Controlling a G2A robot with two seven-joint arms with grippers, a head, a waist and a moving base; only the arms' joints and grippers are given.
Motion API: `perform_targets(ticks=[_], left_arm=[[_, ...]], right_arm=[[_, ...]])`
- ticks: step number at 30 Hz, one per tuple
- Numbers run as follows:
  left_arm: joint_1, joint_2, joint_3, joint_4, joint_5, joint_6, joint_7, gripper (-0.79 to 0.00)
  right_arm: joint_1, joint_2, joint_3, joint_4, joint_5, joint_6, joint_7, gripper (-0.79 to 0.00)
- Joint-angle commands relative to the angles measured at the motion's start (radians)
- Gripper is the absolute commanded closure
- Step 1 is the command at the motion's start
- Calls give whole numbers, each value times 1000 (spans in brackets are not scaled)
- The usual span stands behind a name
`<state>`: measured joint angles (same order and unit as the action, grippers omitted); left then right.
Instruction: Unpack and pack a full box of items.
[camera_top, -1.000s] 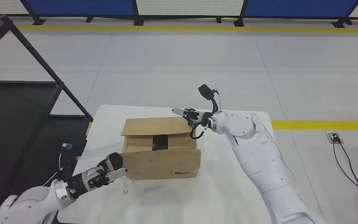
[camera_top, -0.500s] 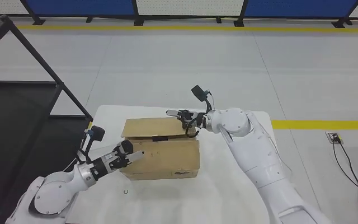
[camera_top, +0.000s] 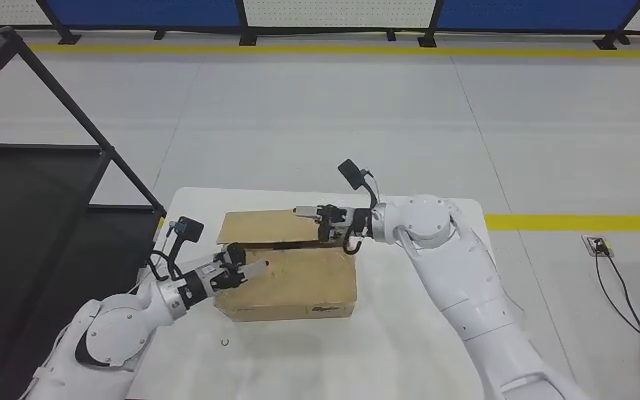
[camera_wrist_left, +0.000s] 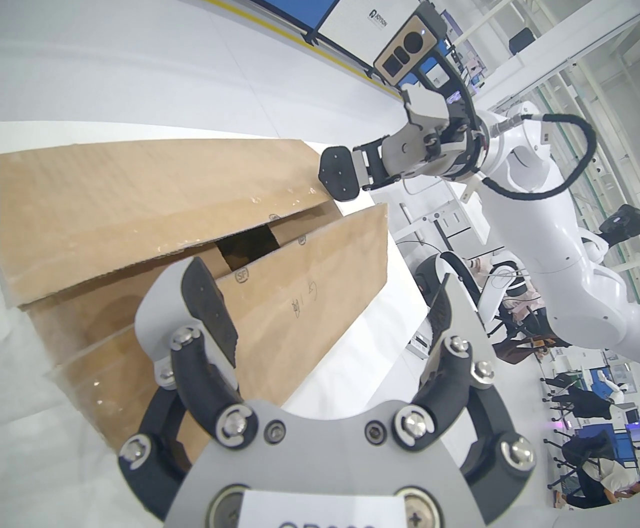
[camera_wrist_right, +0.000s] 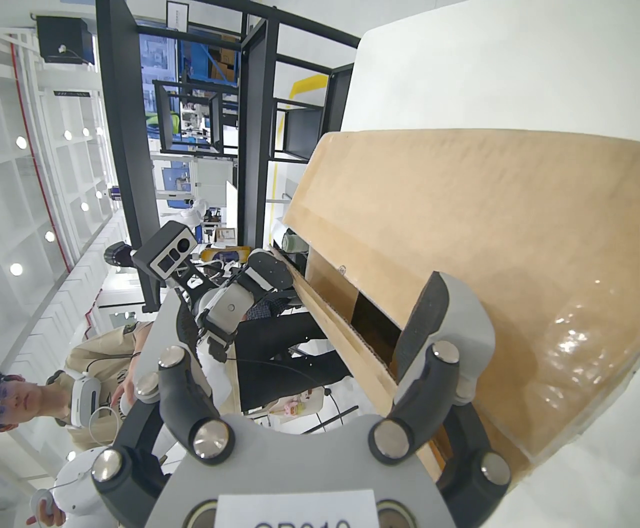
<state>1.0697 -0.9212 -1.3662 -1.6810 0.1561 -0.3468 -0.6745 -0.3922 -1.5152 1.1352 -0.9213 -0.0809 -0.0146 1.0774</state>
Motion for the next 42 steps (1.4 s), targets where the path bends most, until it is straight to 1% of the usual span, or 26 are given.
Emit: perform_targets(ticks=[1,5,10,15,18,22,29,32,42], left_arm=[[-8,-2,8,8,4,-1,1,-785],[-19,-5,20,18,12,-2,6,-785],[-28,-8,28,26,16,0,9,-785],[-25,-9,5,22,-22,-7,45,-785],[-8,-6,-43,11,-59,-14,72,-785],[36,2,-136,7,-124,-23,105,-785],[151,12,-314,30,-234,-30,157,-785],[212,18,-392,29,-248,-36,149,-785],[212,18,-392,29,-248,-36,149,-785]], right_arm=[[-14,3,2,-25,16,0,15,-785],[-39,10,8,-60,23,17,12,-785],[-51,15,9,-60,21,55,-10,-785],[-57,20,7,-44,33,54,-7,-785],[-63,23,7,-37,37,47,-5,-785],[-76,28,9,-33,43,34,-12,-785],[-88,32,5,-11,43,-8,-53,-785],[-85,33,0,-1,44,-7,-62,-785],[-85,33,0,-1,44,-7,-62,-785]])
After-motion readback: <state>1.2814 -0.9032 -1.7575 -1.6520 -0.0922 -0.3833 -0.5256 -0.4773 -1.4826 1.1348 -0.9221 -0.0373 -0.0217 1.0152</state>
